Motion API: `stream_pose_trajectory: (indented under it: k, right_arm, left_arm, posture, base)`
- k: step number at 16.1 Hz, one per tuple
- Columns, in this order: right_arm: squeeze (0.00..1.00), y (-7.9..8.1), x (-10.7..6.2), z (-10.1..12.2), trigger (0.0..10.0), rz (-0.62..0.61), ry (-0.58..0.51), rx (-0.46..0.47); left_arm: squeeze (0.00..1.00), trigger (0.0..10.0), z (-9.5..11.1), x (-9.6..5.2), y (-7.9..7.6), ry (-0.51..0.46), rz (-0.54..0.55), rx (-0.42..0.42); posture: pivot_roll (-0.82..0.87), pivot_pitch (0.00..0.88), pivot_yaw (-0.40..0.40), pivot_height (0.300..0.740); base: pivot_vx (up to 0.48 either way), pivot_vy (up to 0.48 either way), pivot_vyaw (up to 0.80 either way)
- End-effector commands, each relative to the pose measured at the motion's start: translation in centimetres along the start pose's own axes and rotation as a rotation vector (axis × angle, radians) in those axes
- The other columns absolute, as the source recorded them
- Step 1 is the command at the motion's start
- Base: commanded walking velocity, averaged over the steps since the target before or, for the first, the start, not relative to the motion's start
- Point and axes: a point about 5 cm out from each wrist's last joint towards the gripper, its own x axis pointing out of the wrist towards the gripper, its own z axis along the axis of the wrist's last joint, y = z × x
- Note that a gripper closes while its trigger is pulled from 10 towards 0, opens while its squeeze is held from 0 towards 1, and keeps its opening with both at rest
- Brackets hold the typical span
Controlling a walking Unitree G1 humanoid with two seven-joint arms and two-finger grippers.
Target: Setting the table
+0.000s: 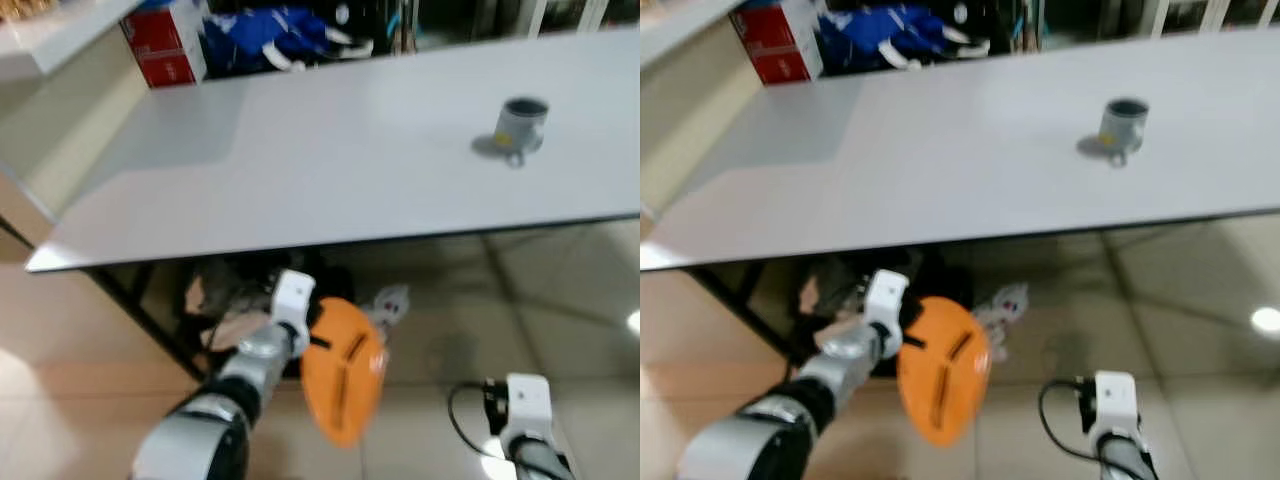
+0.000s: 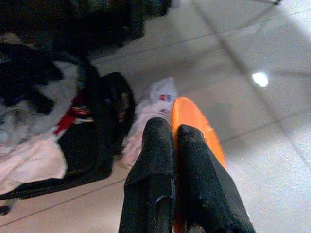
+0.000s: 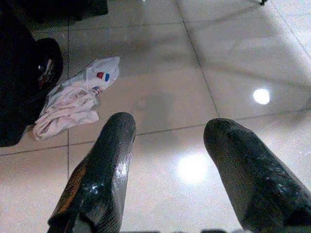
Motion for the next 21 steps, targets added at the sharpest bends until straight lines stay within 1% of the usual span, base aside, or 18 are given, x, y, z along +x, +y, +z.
stream_pose_trajectory:
  k: [1,2,4,6,9,13,14,16,18,20,21]
  right_arm:
    - [0.00,1.2,-0.1,-0.3,10.0,0.031,0.013,0.006]
    - [0.00,1.2,-0.1,-0.3,10.0,0.033,0.017,0.004]
    - [0.00,1.1,-0.1,-0.4,10.0,0.040,0.025,-0.007]
    - [0.00,0.8,-0.1,-0.4,10.0,0.041,0.030,-0.011]
    - [0.00,0.2,0.1,-0.2,10.0,0.037,0.030,-0.023]
    - [0.00,-0.1,0.3,0.2,10.0,0.034,0.007,-0.030]
    - [0.00,-0.1,0.3,0.3,10.0,0.034,0.006,-0.032]
    - [0.00,0.0,0.3,0.3,10.0,0.034,0.006,-0.030]
    - [0.00,0.0,0.3,0.3,10.0,0.034,0.007,-0.028]
    - [0.00,0.0,0.2,0.5,10.0,0.019,-0.021,-0.008]
    - [0.00,-0.1,0.2,0.3,10.0,0.018,-0.013,-0.010]
  left_arm:
    - [0.00,0.0,-0.4,-0.6,1.9,0.009,0.068,-0.015]
    - [0.00,0.0,-1.1,-0.9,2.5,0.026,0.088,-0.031]
    - [0.00,0.0,-1.9,-1.2,2.6,0.045,0.103,-0.053]
    - [0.00,0.0,-2.5,-1.3,2.5,0.056,0.105,-0.065]
    - [0.00,0.0,-4.4,-1.6,1.6,0.104,0.099,-0.094]
    - [0.00,0.0,-5.6,-2.0,1.6,0.131,0.107,-0.090]
    - [0.00,0.0,-5.5,-2.0,1.6,0.132,0.110,-0.083]
    - [0.00,0.0,-5.1,-1.9,1.6,0.117,0.107,-0.038]
    - [0.00,0.0,-4.8,-1.8,1.6,0.087,0.093,-0.031]
    - [0.00,0.0,-3.1,-1.4,1.3,0.018,0.059,0.006]
    - [0.00,0.0,-2.9,-1.3,1.2,0.014,0.045,0.019]
  posture:
    - [-0.11,0.000,0.161,0.735]
    - [-0.10,0.000,0.159,0.735]
    - [-0.10,0.000,0.151,0.735]
    - [-0.10,0.000,0.146,0.735]
    - [-0.11,0.000,0.134,0.735]
    - [-0.11,0.000,0.125,0.735]
    - [-0.11,0.000,0.124,0.735]
    - [-0.11,0.000,0.125,0.735]
    - [-0.10,0.000,0.127,0.735]
    - [-0.10,0.000,0.127,0.735]
    - [-0.10,0.000,0.128,0.735]
  base:
    - [0.000,0.000,0.00]
    - [0.000,0.000,0.00]
    - [0.000,0.000,0.00]
    - [0.000,0.000,0.00]
    - [0.000,0.000,0.00]
    - [0.000,0.000,0.00]
    - [0.000,0.000,0.00]
    - [0.000,0.000,0.00]
    - [0.000,0.000,0.00]
    - [0.000,0.000,0.00]
    - [0.000,0.000,0.00]
